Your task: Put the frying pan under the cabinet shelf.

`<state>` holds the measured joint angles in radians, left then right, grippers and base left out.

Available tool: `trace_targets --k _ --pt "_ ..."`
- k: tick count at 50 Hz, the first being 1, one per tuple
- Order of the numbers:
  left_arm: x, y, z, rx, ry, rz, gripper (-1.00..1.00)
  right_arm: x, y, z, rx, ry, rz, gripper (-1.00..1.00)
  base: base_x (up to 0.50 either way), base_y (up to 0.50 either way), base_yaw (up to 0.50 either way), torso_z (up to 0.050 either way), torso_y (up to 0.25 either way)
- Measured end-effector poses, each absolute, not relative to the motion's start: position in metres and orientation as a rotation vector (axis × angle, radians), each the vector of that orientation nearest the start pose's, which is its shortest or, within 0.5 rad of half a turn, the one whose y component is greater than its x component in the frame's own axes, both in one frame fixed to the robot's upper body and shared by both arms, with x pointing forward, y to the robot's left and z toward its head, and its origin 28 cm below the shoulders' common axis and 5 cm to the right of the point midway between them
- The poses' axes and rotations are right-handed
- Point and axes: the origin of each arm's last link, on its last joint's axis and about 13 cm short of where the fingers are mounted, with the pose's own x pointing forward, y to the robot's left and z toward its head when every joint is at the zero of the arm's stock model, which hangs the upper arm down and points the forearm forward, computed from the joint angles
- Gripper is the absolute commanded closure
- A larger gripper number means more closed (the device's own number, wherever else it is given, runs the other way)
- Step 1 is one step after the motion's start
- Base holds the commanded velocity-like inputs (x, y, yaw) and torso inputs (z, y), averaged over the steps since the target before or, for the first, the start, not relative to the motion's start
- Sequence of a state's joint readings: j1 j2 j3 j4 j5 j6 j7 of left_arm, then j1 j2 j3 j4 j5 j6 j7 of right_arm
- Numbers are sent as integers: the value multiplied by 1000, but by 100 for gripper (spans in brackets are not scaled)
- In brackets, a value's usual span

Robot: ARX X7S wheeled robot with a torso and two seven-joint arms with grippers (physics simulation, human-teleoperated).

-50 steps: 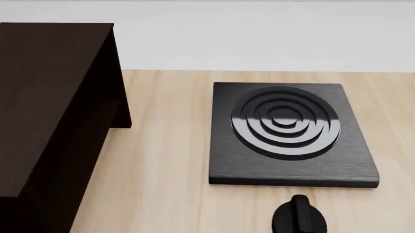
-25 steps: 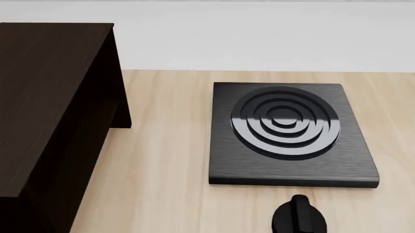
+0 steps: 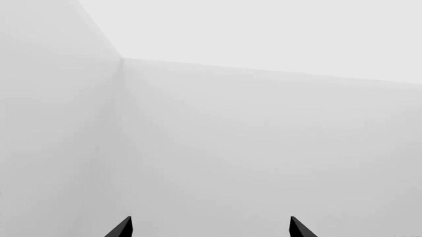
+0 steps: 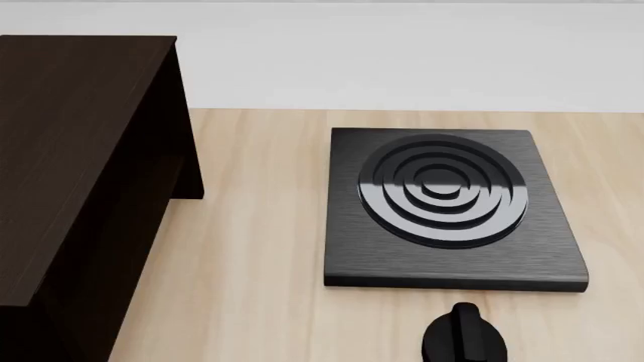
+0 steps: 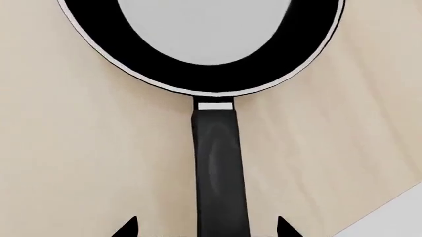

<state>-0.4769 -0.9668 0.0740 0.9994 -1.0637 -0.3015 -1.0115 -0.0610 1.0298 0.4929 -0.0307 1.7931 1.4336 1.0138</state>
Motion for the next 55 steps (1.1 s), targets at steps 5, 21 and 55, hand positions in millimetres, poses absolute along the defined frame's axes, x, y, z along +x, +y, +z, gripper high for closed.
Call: trace_targets --k 5,21,55 --pt "158 245 268 -108 -638 102 -100 139 -295 152 100 1124 -475 -100 0 0 0 0 0" --pt "158 245 266 -105 -631 106 -100 138 -297 136 109 1164 -484 -100 0 0 0 0 0" --pt "160 246 262 -111 -622 114 -100 134 -298 127 121 1171 -494 100 1 0 0 0 0"
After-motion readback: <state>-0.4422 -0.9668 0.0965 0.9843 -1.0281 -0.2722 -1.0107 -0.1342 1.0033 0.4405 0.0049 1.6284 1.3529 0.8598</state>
